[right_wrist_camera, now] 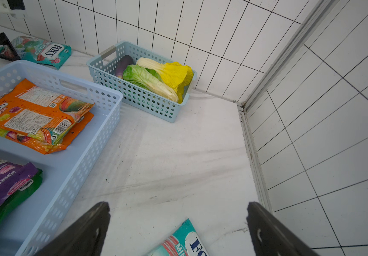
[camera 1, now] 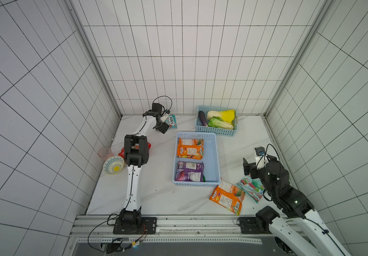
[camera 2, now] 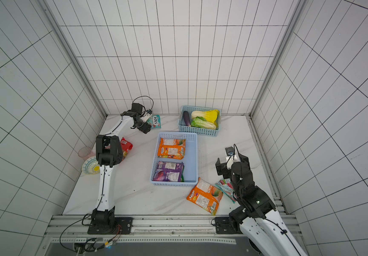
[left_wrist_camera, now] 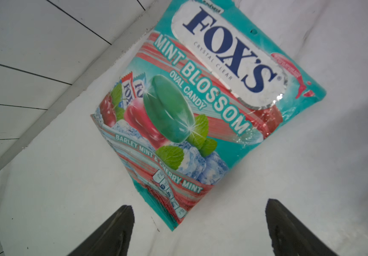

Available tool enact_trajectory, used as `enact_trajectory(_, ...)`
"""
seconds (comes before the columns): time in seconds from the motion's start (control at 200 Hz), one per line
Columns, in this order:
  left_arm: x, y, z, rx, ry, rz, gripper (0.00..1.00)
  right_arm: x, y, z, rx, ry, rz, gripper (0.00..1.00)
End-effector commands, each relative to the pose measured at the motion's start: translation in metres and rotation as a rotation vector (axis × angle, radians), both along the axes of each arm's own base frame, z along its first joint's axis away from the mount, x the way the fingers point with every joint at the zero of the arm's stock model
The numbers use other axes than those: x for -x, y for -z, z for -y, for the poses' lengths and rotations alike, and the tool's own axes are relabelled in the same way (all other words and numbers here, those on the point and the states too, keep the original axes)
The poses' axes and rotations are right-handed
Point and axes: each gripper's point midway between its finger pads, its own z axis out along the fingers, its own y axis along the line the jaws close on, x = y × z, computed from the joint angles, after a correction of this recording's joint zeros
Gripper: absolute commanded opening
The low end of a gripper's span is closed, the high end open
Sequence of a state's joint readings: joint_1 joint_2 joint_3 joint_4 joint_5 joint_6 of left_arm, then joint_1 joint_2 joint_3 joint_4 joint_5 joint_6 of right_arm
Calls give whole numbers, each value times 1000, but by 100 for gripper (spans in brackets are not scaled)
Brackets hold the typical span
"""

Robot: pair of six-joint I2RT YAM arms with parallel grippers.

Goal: Put the candies in the basket
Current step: Pick up the candy at the center of the board.

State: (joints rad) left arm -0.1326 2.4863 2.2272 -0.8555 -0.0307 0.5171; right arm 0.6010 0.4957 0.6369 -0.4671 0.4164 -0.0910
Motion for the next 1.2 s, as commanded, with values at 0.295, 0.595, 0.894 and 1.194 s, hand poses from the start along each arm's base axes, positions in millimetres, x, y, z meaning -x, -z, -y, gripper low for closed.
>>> enact_trajectory(0.295, -17, 35, 21, -32, 56, 11, 60, -2, 4, -1, -9, -1, -4, 99)
enact_trajectory(0.595, -18, 25, 14, -64, 53, 26, 0, -1, 1, 1, -17, 3, 10, 99)
enact_trajectory(0.894, 1, -37, 19, -38, 38, 59, 0, 1, -1, 0, -53, 1, 17, 99)
enact_trajectory(1.194, 55, -117, 36, -83, 117, 63, 0, 4, -11, 2, -108, 9, 60, 99)
